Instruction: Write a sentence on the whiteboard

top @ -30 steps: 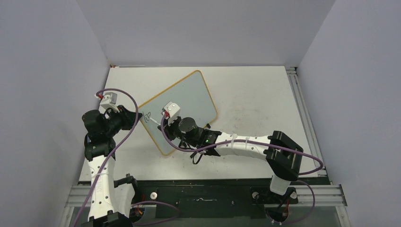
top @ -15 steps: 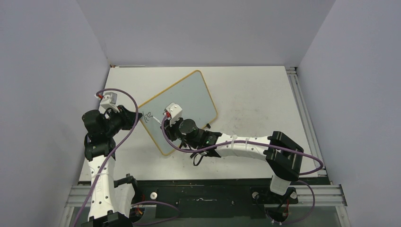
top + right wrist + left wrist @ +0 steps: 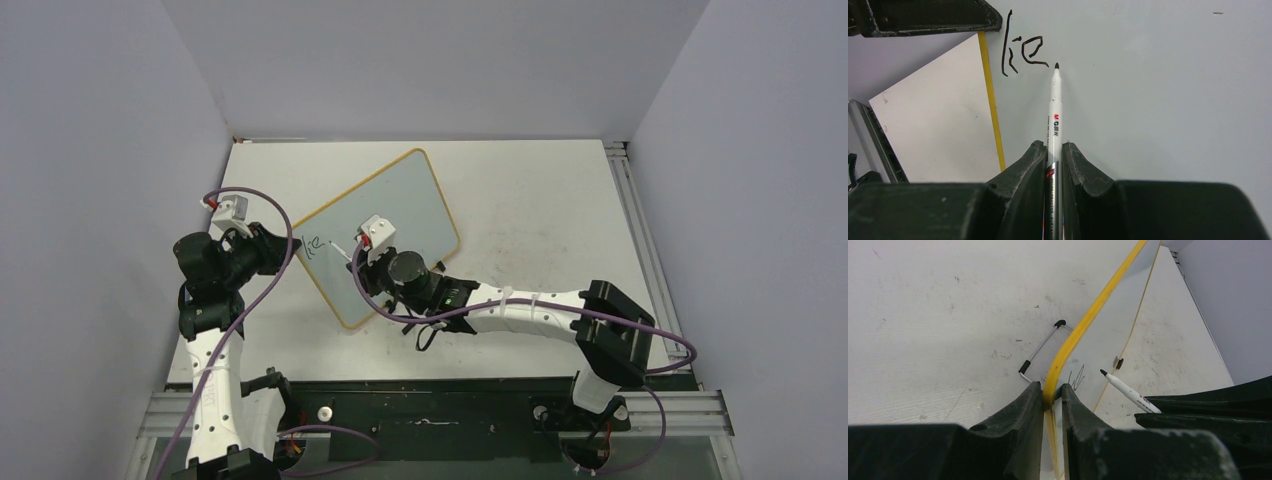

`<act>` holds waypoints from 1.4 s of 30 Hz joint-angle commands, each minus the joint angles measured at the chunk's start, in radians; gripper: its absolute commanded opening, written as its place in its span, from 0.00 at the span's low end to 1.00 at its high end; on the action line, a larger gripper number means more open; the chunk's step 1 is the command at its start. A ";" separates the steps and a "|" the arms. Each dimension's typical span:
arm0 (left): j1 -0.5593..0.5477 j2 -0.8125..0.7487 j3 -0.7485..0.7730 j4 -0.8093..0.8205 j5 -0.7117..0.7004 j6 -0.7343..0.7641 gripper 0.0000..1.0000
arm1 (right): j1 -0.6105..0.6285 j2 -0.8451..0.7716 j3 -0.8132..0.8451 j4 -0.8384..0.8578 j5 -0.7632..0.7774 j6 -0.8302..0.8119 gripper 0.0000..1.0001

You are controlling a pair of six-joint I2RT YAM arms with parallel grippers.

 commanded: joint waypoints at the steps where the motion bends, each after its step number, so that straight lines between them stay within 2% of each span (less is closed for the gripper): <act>1: -0.003 -0.007 0.043 -0.006 -0.016 0.024 0.00 | -0.010 -0.038 0.028 0.057 0.016 -0.007 0.05; 24: -0.004 -0.006 0.041 -0.006 -0.012 0.025 0.00 | -0.016 0.051 0.100 0.053 -0.016 -0.014 0.05; 42: -0.004 -0.006 0.042 -0.008 -0.015 0.025 0.00 | -0.044 0.046 0.090 0.033 0.052 0.031 0.05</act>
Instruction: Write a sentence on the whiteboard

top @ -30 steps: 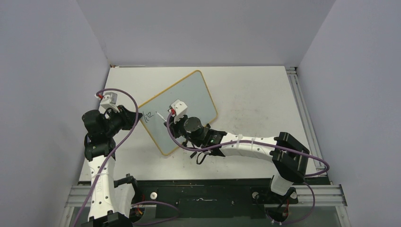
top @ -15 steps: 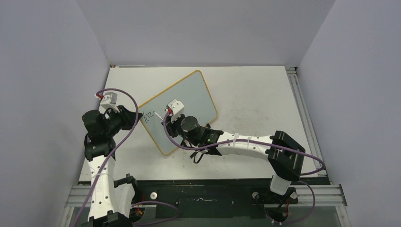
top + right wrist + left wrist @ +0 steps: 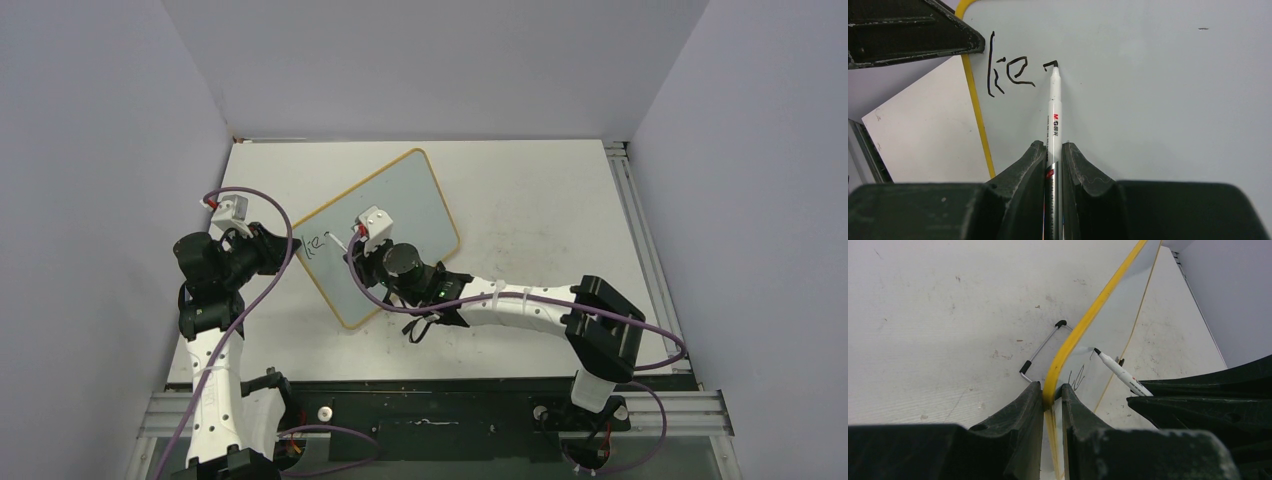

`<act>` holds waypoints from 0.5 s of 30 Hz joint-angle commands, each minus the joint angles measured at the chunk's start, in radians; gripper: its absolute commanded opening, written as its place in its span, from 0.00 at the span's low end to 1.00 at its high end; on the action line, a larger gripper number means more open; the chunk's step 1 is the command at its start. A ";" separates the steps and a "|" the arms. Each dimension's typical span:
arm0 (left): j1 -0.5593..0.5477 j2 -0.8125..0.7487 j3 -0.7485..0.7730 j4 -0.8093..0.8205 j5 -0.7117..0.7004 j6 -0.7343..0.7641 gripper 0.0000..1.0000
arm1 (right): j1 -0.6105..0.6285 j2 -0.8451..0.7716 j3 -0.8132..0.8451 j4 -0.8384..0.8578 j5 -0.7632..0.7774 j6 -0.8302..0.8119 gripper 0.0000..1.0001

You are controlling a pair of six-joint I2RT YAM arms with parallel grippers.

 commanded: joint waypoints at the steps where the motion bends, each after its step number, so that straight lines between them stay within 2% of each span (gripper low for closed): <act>1: -0.004 -0.006 0.042 -0.008 -0.012 0.024 0.00 | -0.021 -0.003 0.030 0.031 0.039 0.014 0.05; 15: -0.004 -0.004 0.042 -0.007 -0.012 0.025 0.00 | -0.025 0.016 0.066 0.049 0.005 -0.018 0.05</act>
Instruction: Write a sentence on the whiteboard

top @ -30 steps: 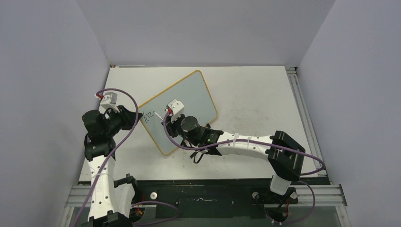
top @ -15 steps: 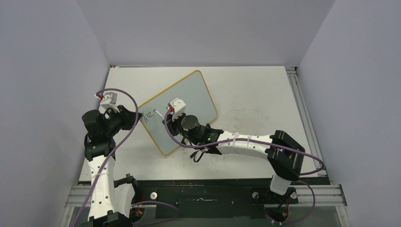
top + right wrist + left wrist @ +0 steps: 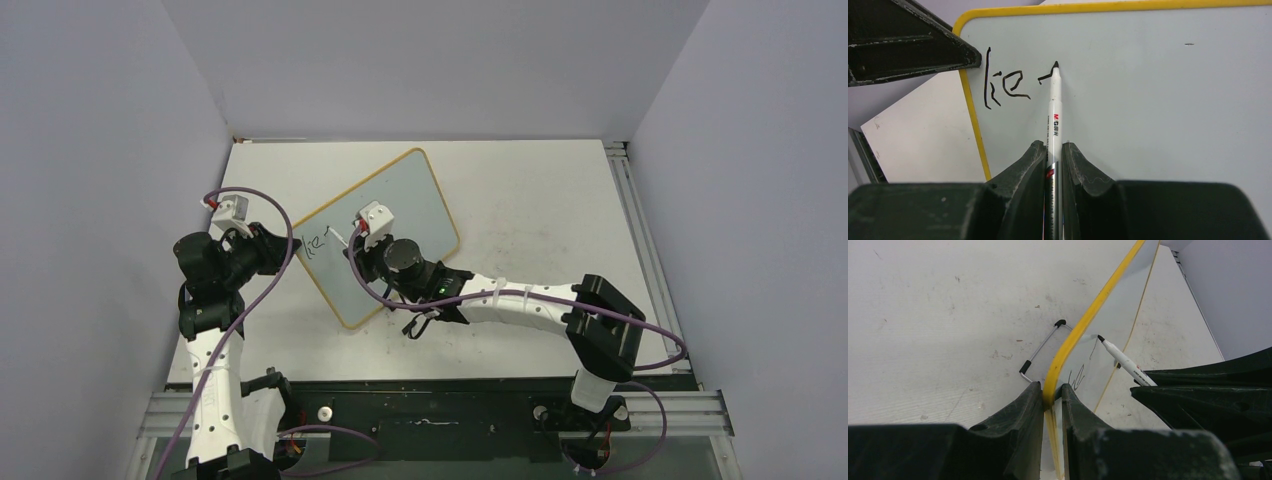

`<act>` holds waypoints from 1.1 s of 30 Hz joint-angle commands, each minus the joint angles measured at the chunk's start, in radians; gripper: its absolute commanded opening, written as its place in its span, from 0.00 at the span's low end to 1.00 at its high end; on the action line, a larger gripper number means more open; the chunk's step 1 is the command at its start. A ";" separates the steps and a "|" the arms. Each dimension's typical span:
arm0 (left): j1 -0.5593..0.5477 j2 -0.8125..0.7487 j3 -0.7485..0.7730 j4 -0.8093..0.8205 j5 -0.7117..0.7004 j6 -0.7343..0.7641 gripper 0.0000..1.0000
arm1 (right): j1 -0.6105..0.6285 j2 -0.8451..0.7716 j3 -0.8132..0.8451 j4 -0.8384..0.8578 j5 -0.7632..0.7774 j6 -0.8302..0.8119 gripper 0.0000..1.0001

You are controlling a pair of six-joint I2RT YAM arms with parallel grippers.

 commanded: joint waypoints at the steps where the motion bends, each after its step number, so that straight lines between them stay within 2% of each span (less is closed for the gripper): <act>1: -0.003 -0.004 0.042 -0.006 -0.013 0.021 0.00 | -0.013 0.018 0.052 0.047 0.002 -0.018 0.05; 14: -0.003 -0.004 0.042 -0.005 -0.014 0.022 0.00 | 0.006 0.027 0.036 0.043 -0.056 -0.029 0.05; 33: -0.003 -0.006 0.043 -0.006 -0.016 0.023 0.00 | 0.027 0.004 -0.036 0.016 -0.046 -0.010 0.05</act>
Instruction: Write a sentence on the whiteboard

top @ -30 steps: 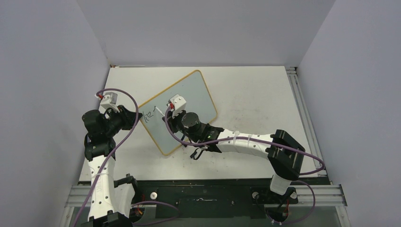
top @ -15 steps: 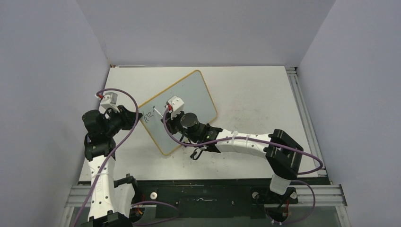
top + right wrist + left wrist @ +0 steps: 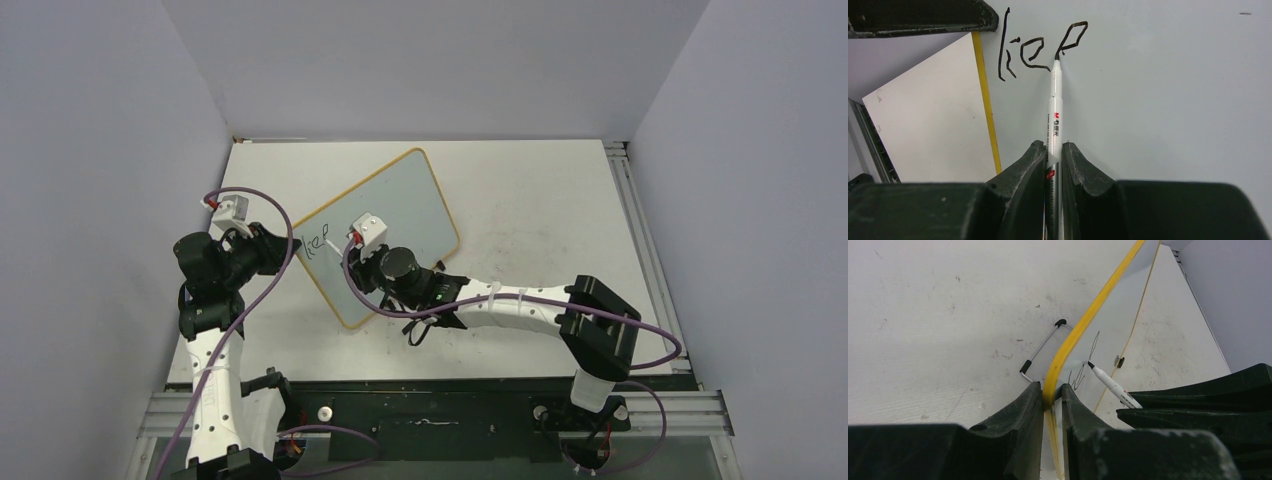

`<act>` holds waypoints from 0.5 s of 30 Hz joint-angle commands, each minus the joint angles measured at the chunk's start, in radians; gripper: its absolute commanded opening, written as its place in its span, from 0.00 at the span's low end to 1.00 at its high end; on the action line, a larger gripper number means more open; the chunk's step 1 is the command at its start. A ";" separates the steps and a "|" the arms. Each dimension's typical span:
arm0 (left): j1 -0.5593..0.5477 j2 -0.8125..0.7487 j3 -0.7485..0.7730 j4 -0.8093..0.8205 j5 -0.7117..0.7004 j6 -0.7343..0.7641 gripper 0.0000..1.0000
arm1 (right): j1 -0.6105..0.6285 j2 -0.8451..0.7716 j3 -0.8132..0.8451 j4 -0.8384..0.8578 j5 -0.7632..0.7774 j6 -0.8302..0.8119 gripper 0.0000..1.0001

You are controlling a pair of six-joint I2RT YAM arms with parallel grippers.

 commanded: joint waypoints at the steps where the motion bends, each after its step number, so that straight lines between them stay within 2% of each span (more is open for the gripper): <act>1: -0.004 -0.006 0.042 -0.005 -0.016 0.019 0.00 | 0.009 -0.016 -0.020 0.015 -0.006 0.010 0.05; 15: -0.002 -0.008 0.042 -0.006 -0.018 0.019 0.00 | -0.006 -0.050 -0.047 -0.008 0.104 0.039 0.05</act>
